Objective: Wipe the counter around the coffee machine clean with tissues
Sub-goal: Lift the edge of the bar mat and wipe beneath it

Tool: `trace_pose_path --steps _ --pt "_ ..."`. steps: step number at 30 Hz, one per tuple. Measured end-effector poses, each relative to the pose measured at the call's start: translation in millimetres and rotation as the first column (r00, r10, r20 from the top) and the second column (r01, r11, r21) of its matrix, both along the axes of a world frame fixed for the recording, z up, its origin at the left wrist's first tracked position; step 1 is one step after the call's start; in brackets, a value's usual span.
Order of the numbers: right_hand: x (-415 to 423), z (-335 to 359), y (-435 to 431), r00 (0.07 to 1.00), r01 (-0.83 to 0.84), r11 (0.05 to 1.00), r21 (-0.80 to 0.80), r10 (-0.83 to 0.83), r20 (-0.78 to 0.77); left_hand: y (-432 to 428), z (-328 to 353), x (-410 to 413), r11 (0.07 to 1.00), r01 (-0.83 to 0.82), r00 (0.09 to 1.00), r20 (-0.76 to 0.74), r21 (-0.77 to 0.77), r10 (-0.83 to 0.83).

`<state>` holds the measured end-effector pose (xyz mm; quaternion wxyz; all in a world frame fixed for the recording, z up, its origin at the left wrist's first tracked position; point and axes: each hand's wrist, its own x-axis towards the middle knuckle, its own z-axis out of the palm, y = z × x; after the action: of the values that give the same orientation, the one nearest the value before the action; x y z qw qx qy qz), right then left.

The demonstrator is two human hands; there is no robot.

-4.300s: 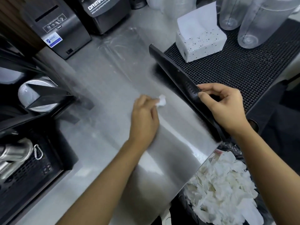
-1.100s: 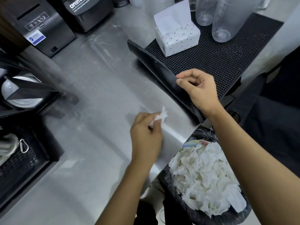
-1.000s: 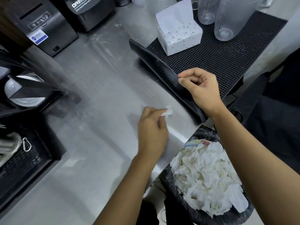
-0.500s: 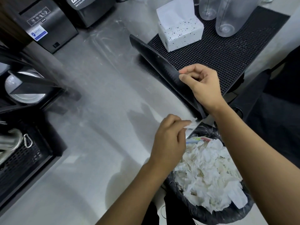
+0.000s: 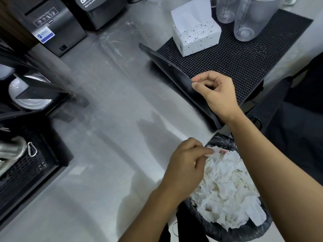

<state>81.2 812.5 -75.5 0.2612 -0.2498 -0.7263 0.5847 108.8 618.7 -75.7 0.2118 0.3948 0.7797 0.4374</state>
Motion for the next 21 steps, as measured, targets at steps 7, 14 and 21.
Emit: trace_pose_path --steps 7,14,21 --pt "-2 -2 -2 1.000 -0.001 1.000 -0.002 0.001 0.018 -8 -7 -30 0.898 -0.436 0.888 -0.133 0.057 0.440" --pt "-1 -2 -1 1.000 -0.018 1.000 0.016 0.018 0.020 -12 1 -12 0.982 -0.180 0.974 0.150 0.052 0.170" --pt "-2 -3 -1 1.000 -0.020 0.999 0.029 0.019 0.020 -23 -3 -25 0.918 -0.396 0.903 -0.176 0.010 0.392"
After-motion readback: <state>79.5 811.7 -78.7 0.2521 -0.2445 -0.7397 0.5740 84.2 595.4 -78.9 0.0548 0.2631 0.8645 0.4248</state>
